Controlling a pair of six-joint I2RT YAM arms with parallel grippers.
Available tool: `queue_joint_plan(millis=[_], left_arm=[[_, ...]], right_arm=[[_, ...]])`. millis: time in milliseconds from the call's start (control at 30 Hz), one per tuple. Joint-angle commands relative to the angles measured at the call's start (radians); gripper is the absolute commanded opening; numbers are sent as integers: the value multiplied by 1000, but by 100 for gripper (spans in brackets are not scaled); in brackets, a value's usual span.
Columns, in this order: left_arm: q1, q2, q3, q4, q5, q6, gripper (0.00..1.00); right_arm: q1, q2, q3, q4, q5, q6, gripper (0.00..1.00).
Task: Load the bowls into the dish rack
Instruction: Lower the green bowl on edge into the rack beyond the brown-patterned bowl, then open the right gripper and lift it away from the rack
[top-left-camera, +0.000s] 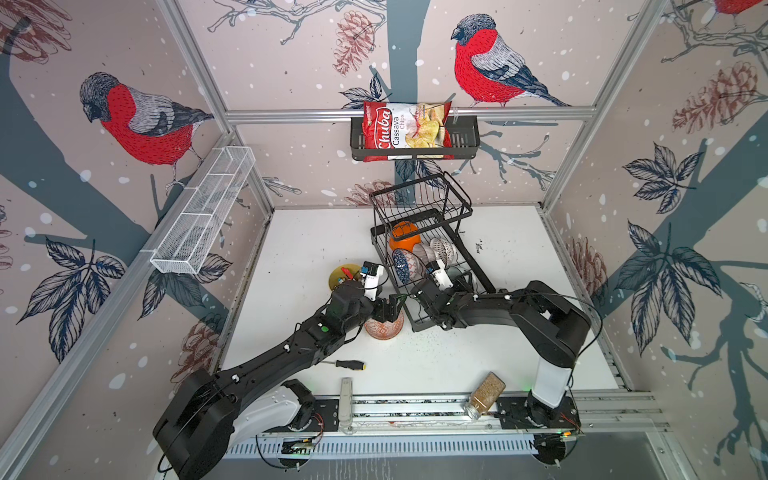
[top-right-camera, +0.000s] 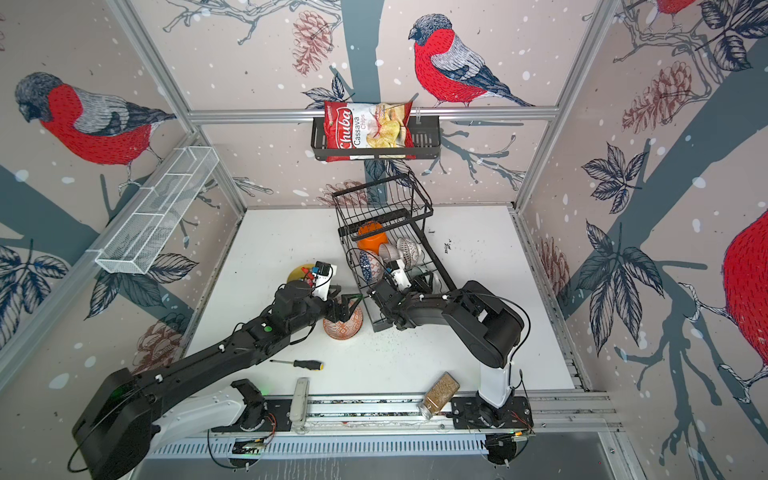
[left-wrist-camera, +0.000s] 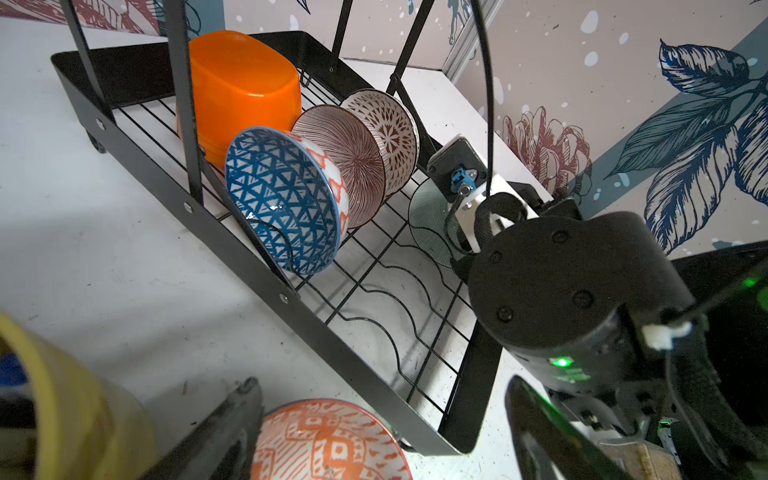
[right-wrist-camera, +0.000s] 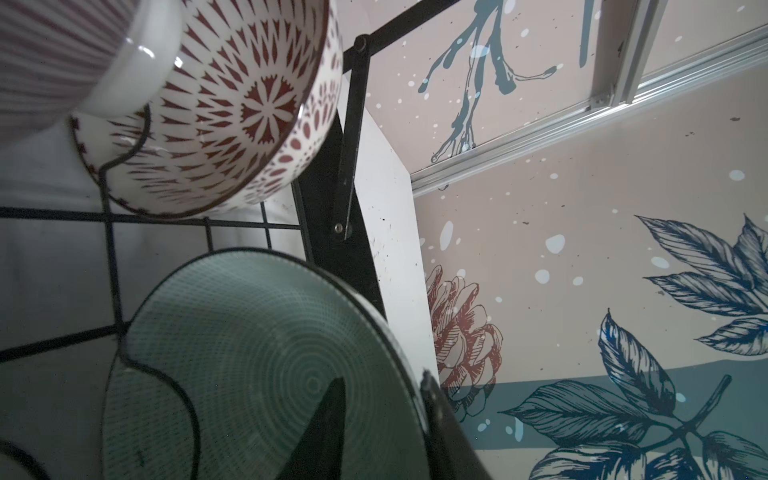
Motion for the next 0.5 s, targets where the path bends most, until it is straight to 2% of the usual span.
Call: queue_joint_plan(millis=[0, 167, 300, 467], left_arm=[[1, 1, 3, 38, -5, 0, 90], [1, 1, 8, 31, -6, -1, 90], [2, 0, 12, 24, -5, -1, 90], [2, -7, 10, 21, -8, -6, 90]], right_arm=[[2, 5, 11, -47, -102, 41, 40], [-4, -15, 27, -42, -115, 48, 65], [-7, -35, 45, -43, -128, 48, 77], [-7, -70, 66, -49, -156, 64, 86]])
